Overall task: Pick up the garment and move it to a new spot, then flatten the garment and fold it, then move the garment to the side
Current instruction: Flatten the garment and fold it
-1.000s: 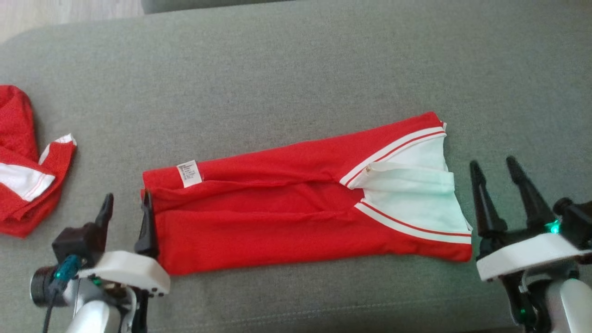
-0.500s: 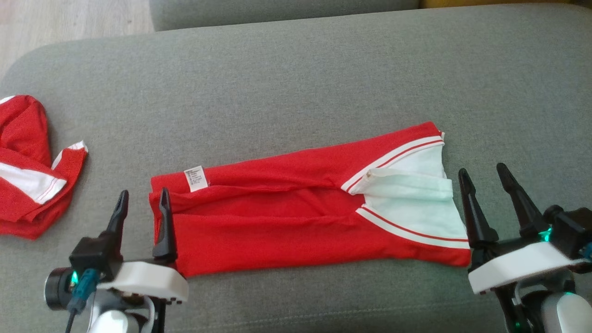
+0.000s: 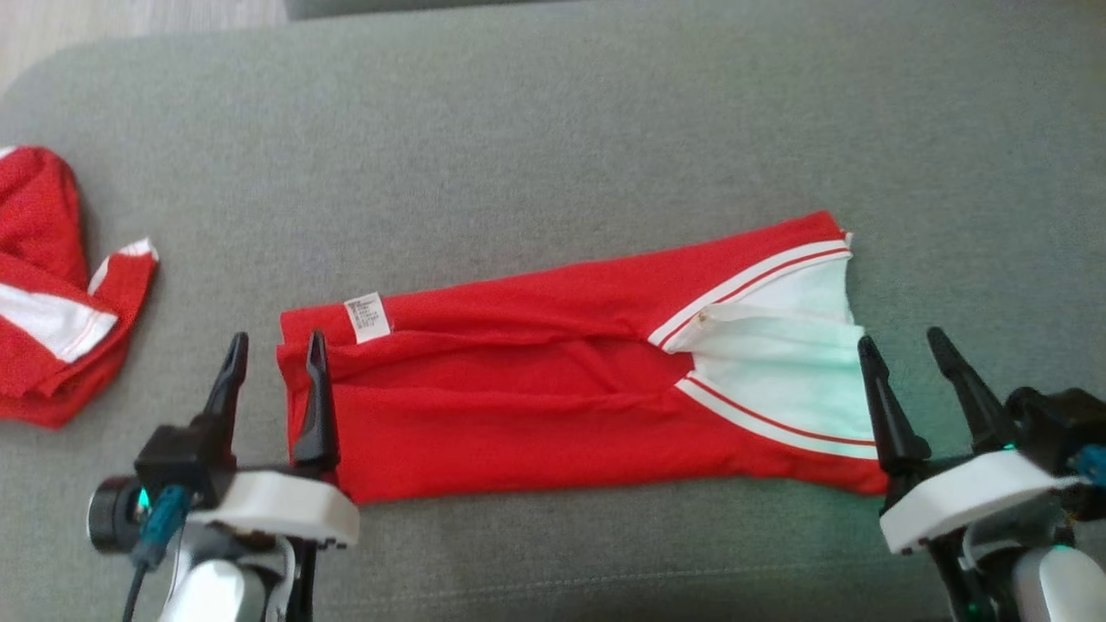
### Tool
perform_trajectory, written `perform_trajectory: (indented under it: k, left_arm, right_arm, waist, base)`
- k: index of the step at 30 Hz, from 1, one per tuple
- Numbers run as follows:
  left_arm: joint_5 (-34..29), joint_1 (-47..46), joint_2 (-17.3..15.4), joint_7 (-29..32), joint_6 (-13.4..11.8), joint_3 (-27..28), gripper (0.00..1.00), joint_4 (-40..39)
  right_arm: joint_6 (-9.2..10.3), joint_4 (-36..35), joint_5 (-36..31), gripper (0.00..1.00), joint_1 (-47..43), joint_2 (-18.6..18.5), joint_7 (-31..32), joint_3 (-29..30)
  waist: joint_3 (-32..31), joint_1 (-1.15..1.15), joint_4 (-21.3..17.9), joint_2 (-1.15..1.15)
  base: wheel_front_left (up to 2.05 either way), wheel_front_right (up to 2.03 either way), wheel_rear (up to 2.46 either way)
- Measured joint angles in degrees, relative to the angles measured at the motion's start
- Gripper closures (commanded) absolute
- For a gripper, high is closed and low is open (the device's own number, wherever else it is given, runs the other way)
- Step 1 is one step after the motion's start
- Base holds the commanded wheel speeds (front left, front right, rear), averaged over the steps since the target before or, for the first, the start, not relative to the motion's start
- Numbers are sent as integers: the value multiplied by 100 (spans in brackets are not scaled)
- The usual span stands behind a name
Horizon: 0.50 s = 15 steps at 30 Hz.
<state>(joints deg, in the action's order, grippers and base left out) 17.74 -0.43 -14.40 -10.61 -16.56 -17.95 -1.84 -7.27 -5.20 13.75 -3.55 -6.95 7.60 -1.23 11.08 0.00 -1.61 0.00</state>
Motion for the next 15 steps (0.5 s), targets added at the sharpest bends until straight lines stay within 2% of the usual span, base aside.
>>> perform_trajectory:
  k: [6,15]
  left_arm:
    - [-1,-358,38,-47,52,-55,0,10]
    - [-43,-818,145,-186,196,-166,0,232]
  right_arm:
    - [0,700,160,0,496,-294,121,38]
    - [0,1801,483,0,1354,-486,1074,-121]
  waist:
    - [307,0,108,0]
    - [780,0,335,0]
  base:
    - [0,0,0]
    - [0,0,0]
